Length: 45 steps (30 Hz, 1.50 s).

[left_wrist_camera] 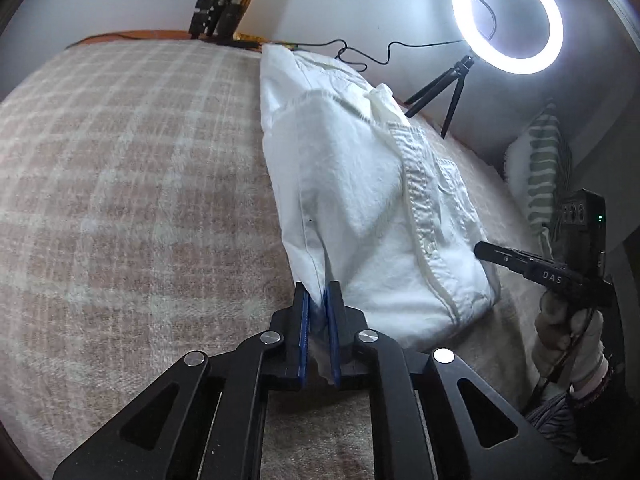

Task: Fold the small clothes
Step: 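Open both tools, release the folded hem, and withdraw, then move both tools open toward the collar end of the white shirt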

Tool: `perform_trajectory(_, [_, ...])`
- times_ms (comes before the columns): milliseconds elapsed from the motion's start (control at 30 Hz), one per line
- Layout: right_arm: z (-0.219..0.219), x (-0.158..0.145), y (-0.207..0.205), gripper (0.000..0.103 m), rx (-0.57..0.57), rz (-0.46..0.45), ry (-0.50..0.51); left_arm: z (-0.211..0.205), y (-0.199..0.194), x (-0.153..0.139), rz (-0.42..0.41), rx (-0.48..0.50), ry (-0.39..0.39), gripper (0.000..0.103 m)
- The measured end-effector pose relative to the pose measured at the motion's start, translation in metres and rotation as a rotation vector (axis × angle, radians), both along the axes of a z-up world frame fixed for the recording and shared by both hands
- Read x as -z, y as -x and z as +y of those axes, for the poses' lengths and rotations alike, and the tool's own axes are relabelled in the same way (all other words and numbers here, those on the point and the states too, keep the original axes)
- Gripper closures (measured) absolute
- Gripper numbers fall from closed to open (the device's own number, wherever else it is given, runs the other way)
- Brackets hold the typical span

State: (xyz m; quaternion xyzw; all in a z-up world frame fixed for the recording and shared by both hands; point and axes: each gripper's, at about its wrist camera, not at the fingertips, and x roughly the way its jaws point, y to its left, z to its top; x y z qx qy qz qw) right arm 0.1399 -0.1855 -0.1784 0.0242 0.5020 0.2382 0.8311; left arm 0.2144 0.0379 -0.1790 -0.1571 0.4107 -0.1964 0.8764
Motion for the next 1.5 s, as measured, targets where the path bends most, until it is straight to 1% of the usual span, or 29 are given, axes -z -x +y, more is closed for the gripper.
perform_trajectory(33, [0.000, -0.003, 0.001, 0.095, -0.002, -0.008, 0.004, 0.002, 0.000, -0.003, -0.004, -0.010, -0.002, 0.088])
perform_trajectory(67, [-0.002, -0.008, 0.001, 0.084, 0.013, -0.025, 0.017, 0.005, 0.002, -0.008, -0.016, -0.021, 0.011, 0.087])
perform_trajectory(100, [-0.003, -0.014, 0.002, 0.077, 0.030, -0.054, 0.019, 0.006, 0.001, -0.012, -0.037, -0.025, 0.015, 0.087])
perform_trajectory(167, [-0.006, -0.027, 0.002, 0.077, 0.044, -0.093, -0.002, 0.007, 0.005, -0.024, -0.102, -0.033, -0.027, 0.087])
perform_trajectory(200, [-0.004, -0.034, 0.002, 0.077, 0.042, -0.111, -0.030, 0.008, 0.005, -0.029, -0.125, -0.028, -0.033, 0.086])
perform_trajectory(233, [0.000, -0.039, 0.002, 0.077, 0.028, -0.127, -0.053, 0.007, 0.002, -0.031, -0.128, -0.026, -0.031, 0.086])
perform_trajectory(333, [0.028, -0.048, -0.002, 0.073, -0.028, -0.165, -0.031, 0.004, -0.009, -0.032, -0.123, -0.040, -0.014, 0.087])
perform_trajectory(367, [0.036, -0.048, -0.005, 0.073, -0.044, -0.164, -0.043, 0.001, -0.012, -0.033, -0.122, -0.028, -0.018, 0.087])
perform_trajectory(433, [0.050, -0.048, -0.013, 0.073, -0.083, -0.146, -0.103, -0.012, -0.018, -0.036, -0.127, -0.005, -0.027, 0.087])
perform_trajectory(533, [0.076, -0.041, -0.021, 0.073, -0.150, -0.124, -0.144, -0.020, -0.020, -0.037, -0.130, 0.018, -0.032, 0.086])
perform_trajectory(567, [0.084, -0.038, -0.024, 0.073, -0.165, -0.113, -0.141, -0.021, -0.022, -0.035, -0.125, 0.025, -0.032, 0.086])
perform_trajectory(633, [0.098, -0.029, -0.030, 0.073, -0.181, -0.107, -0.102, -0.022, -0.027, -0.031, -0.113, 0.035, -0.041, 0.087])
perform_trajectory(667, [0.102, -0.023, -0.034, 0.076, -0.173, -0.110, -0.062, -0.023, -0.030, -0.028, -0.104, 0.037, -0.045, 0.087])
perform_trajectory(733, [0.100, -0.010, -0.046, 0.082, -0.113, -0.103, 0.025, -0.021, -0.038, -0.022, -0.088, 0.024, -0.069, 0.086])
perform_trajectory(767, [0.094, -0.004, -0.053, 0.084, -0.085, -0.075, 0.016, -0.019, -0.042, -0.019, -0.081, 0.017, -0.081, 0.087])
perform_trajectory(833, [0.083, 0.002, -0.060, 0.085, -0.045, -0.037, -0.017, -0.016, -0.048, -0.014, -0.059, 0.014, -0.079, 0.087])
perform_trajectory(867, [0.081, 0.002, -0.060, 0.085, -0.050, -0.035, -0.031, -0.016, -0.050, -0.012, -0.051, 0.013, -0.087, 0.087])
perform_trajectory(900, [0.080, 0.001, -0.060, 0.082, -0.056, -0.037, -0.039, -0.016, -0.051, -0.013, -0.051, 0.010, -0.092, 0.086])
perform_trajectory(933, [0.077, -0.002, -0.058, 0.081, -0.059, -0.038, -0.055, -0.016, -0.050, -0.015, -0.056, 0.006, -0.092, 0.086])
perform_trajectory(967, [0.074, -0.005, -0.057, 0.079, -0.060, -0.036, -0.082, -0.015, -0.049, -0.019, -0.062, 0.004, -0.089, 0.086])
perform_trajectory(1033, [0.062, -0.015, -0.053, 0.076, -0.053, -0.049, -0.147, -0.013, -0.045, -0.027, -0.085, 0.004, -0.068, 0.085])
perform_trajectory(1100, [0.047, -0.025, -0.050, 0.076, -0.032, -0.079, -0.173, -0.008, -0.040, -0.035, -0.104, -0.010, -0.040, 0.080])
perform_trajectory(1167, [0.032, -0.030, -0.052, 0.074, 0.014, -0.100, -0.142, -0.008, -0.037, -0.038, -0.125, -0.014, -0.048, 0.077])
perform_trajectory(1267, [0.018, -0.025, -0.056, 0.073, 0.094, -0.106, -0.028, -0.011, -0.041, -0.035, -0.116, -0.013, -0.050, 0.077])
perform_trajectory(1367, [0.015, -0.014, -0.061, 0.073, 0.115, -0.076, 0.028, -0.020, -0.045, -0.029, -0.107, 0.001, -0.078, 0.077])
perform_trajectory(1433, [0.016, -0.005, -0.063, 0.075, 0.129, -0.061, 0.121, -0.025, -0.047, -0.027, -0.107, 0.009, -0.111, 0.075])
perform_trajectory(1467, [0.015, -0.001, -0.063, 0.074, 0.137, -0.051, 0.144, -0.026, -0.046, -0.026, -0.110, 0.011, -0.118, 0.075])
perform_trajectory(1500, [0.011, 0.001, -0.065, 0.074, 0.151, -0.040, 0.148, -0.026, -0.046, -0.027, -0.113, 0.013, -0.126, 0.071])
